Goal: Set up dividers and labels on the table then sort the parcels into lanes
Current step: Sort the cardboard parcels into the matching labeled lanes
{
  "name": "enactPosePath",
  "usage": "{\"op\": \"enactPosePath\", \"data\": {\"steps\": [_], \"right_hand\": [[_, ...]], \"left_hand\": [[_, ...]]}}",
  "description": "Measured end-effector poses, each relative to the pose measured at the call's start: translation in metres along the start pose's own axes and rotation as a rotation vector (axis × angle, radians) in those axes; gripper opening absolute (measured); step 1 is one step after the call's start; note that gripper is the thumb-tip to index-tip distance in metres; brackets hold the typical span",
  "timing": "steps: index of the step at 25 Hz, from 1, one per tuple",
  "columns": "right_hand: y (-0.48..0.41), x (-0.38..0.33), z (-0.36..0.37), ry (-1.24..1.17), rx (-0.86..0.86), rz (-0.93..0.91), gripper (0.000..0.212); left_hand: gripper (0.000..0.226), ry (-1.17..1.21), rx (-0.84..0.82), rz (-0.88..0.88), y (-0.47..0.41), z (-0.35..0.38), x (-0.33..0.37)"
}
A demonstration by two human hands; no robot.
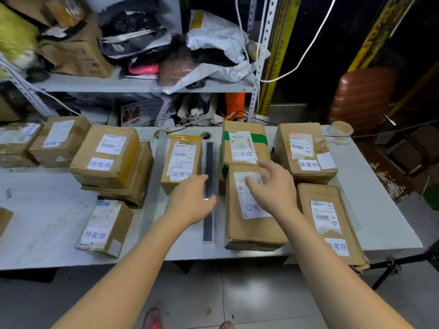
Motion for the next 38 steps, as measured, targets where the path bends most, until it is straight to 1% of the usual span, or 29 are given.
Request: {"op": "enactPosePath", "data": {"steps": [3, 5, 7, 10, 14, 17, 21, 26, 30, 35, 38], "right_hand": [[-0.007, -0.053, 0.022, 0.113, -0.082, -0.161, 0.064], [-0.013, -0.09, 0.043, 0.235, -0.124, -0.24, 0.068], [-0.014, -0.131, 0.069, 0.31, -0.172, -0.296, 0.07], [-0.01, -0.186, 0.11, 0.364, -0.215, -0.338, 0.07], [0.001, -0.267, 0.166, 0.415, -0.22, -0.401, 0.069], [0.009, -0.323, 0.21, 0.466, -0.219, -0.429, 0.068], [0.009, -0.377, 0.263, 0.489, -0.246, -0.467, 0.065], [0.001, -0.422, 0.324, 0.487, -0.326, -0.473, 0.066], [-0.012, -0.44, 0.371, 0.436, -0.392, -0.521, 0.063], [-0.018, -0.454, 0.435, 0.382, -0.539, -0.538, 0.064], [-0.019, -0.459, 0.471, 0.375, -0.596, -0.516, 0.066]], "left_hand": [[0.059, -0.105, 0.079, -0.014, 0.01, -0.041, -0.037], [0.059, -0.175, 0.124, -0.03, 0.016, -0.07, -0.069], [0.062, -0.237, 0.145, -0.083, 0.027, -0.101, -0.11], [0.064, -0.282, 0.189, -0.132, 0.044, -0.145, -0.172], [0.062, -0.325, 0.259, -0.161, 0.069, -0.206, -0.254], [0.064, -0.351, 0.264, -0.174, 0.086, -0.24, -0.312], [0.066, -0.381, 0.242, -0.216, 0.099, -0.269, -0.376], [0.056, -0.384, 0.197, -0.361, 0.113, -0.296, -0.457], [0.058, -0.389, 0.178, -0.468, 0.118, -0.306, -0.516], [0.063, -0.394, 0.108, -0.565, 0.12, -0.294, -0.574], [0.063, -0.346, 0.053, -0.598, 0.122, -0.279, -0.613]]}}
Point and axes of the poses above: each hand's wrist, its own y-axis away from the middle knuckle, its own z-axis out of the palm, x = y × z, the point moved 6 cm from there along -y, towards the middle knuckle, and after that the axes turned 10 degrees about -x, right-handed, at the moved point
